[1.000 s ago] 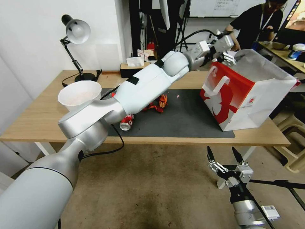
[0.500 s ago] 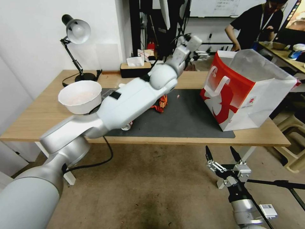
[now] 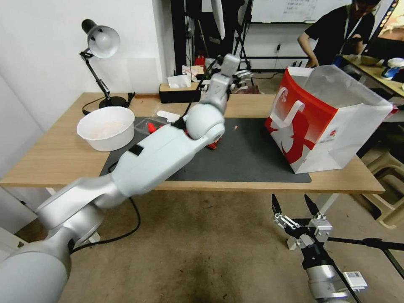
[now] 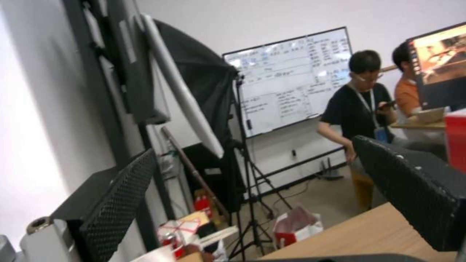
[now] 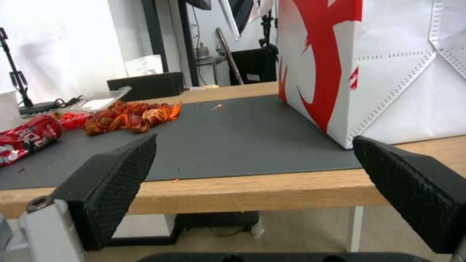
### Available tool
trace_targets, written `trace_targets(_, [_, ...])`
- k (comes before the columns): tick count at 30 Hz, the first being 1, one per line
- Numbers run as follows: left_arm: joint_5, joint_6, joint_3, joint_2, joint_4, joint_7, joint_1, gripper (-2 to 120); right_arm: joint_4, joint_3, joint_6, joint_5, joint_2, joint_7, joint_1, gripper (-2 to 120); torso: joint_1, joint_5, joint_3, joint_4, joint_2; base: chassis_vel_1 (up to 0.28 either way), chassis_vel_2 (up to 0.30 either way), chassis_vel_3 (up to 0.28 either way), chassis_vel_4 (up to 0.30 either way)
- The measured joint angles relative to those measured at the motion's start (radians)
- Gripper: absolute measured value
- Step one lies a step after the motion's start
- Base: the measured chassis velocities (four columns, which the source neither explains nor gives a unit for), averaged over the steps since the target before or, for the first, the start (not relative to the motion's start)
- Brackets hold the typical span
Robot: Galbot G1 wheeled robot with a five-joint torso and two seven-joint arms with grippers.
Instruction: Pick up the trash from the table and place it into the takeout bag.
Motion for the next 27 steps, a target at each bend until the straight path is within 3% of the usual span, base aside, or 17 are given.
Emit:
trace_targets(7, [0.034,0.000,-0.079,0.103,-0.125,-0.016,0.131,100,0.005,-0.003,0.000,-0.009,0.002,0.000,-0.002,100,0.000,0.0000,0.000,0.0000,0.000,0.000,0.000,0.000,0.000])
trace_targets(11, [0.062,0.000,-0.184,0.208,-0.236,-0.008,0.280,100,0.012,-0.007,-0.006,-0.017,-0.003,0.001,0.001,100,0.000,-0.0003,0.000,0.0001,0.000,0.000,0.000,0.000,0.000])
trace_targets(12, [0.062,0.000,-0.184,0.208,-0.236,-0.008,0.280,100,0.012,-0.007,-0.006,-0.017,-0.003,0.001,0.001,100,0.000,-0.0003,0.000,0.0001,0.000,0.000,0.000,0.000,0.000])
trace_targets(15, [0.085,0.002,-0.299,0.272,-0.322,0.030,0.430,100,0.022,-0.011,-0.012,-0.022,-0.005,0.003,0.004,100,0.000,0.0001,0.000,0.0000,0.000,0.000,0.000,0.000,0.000])
trace_targets(16, [0.085,0.002,-0.299,0.272,-0.322,0.030,0.430,100,0.022,-0.011,-0.012,-0.022,-0.005,0.003,0.004,100,0.000,0.0001,0.000,0.0000,0.000,0.000,0.000,0.000,0.000])
trace_targets(19, [0.116,-0.007,-0.409,0.309,-0.396,0.066,0.602,100,0.026,-0.015,-0.017,-0.022,-0.011,0.005,0.008,100,0.000,0.0002,0.000,0.0001,0.000,0.000,0.000,0.000,0.000])
trace_targets(21, [0.123,-0.010,-0.428,0.313,-0.407,0.073,0.636,100,0.026,-0.016,-0.018,-0.022,-0.013,0.005,0.008,100,0.000,0.0000,0.000,0.0005,0.000,0.000,0.000,0.000,0.000])
trace_targets(22, [0.147,-0.024,-0.487,0.317,-0.437,0.089,0.728,100,0.026,-0.017,-0.019,-0.023,-0.018,0.005,0.008,100,0.000,-0.0001,0.000,0.0003,0.000,0.000,0.000,0.000,0.000])
trace_targets(27, [0.195,-0.061,-0.579,0.308,-0.483,0.103,0.888,100,0.027,-0.020,-0.022,-0.026,-0.024,0.007,0.008,100,0.000,0.0000,0.000,-0.0002,0.000,0.000,0.000,0.000,0.000])
